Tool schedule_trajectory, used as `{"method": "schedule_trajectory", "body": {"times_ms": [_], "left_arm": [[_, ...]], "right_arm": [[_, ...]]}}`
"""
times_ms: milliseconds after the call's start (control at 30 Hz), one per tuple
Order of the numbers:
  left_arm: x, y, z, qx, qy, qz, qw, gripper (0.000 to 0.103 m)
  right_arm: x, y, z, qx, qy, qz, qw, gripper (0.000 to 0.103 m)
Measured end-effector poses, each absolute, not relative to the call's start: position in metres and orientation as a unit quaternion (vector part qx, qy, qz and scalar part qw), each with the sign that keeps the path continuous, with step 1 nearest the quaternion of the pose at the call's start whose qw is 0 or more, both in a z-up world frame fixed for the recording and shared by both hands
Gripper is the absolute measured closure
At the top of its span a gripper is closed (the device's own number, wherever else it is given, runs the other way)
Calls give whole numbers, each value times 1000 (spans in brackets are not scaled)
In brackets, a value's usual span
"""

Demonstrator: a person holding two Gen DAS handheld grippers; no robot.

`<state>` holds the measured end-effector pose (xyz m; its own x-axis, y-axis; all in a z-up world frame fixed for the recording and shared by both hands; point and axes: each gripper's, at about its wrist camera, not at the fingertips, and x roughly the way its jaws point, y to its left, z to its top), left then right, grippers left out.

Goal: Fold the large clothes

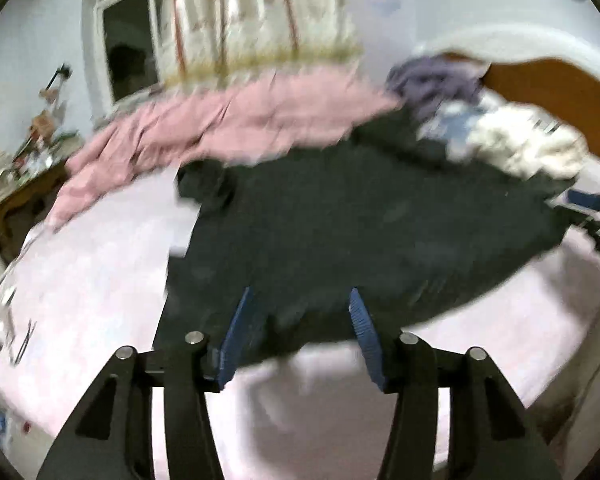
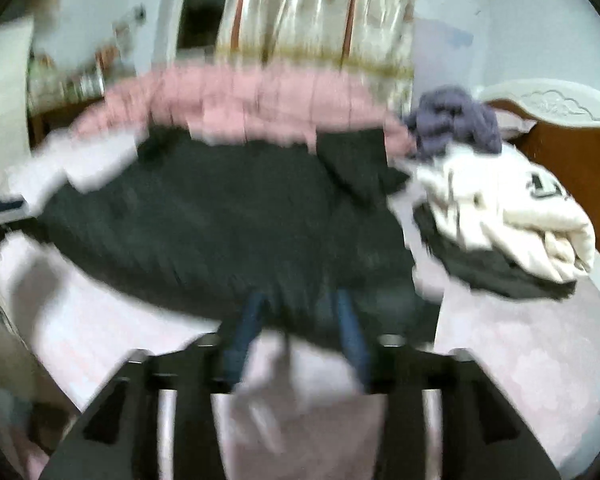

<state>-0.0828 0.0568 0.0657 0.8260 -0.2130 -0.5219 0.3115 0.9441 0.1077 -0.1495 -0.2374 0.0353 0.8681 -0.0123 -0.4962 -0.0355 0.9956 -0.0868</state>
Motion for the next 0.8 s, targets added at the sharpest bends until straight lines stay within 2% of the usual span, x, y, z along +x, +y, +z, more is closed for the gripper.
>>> {"method": "schedule_trajectory", "body": {"times_ms": [100,233,333,467,567,800], "left_arm": [[-71,33,78,89,258,-170,947,50],[-29,-5,66,76,280,-194,937,50],[-5,-19,38,73,314,-194,927,51],[3,-15,0,70,340,-163,923,52],[8,-5,-11,62,349,-146,924,53],[22,38,-8,47,347,-70,934,53]], "right_arm": [[-149,-229,55,-6,215,41,976,39],[-111,-202,53,29,237,64,969,39],[-78,-185,32,47,266,86,959,50],[-48,-171,-5,-2,317,67,946,64],[-39,-179,-21,12,349,57,935,67],[-47,-212,-23,8,343,2,939,67]]}}
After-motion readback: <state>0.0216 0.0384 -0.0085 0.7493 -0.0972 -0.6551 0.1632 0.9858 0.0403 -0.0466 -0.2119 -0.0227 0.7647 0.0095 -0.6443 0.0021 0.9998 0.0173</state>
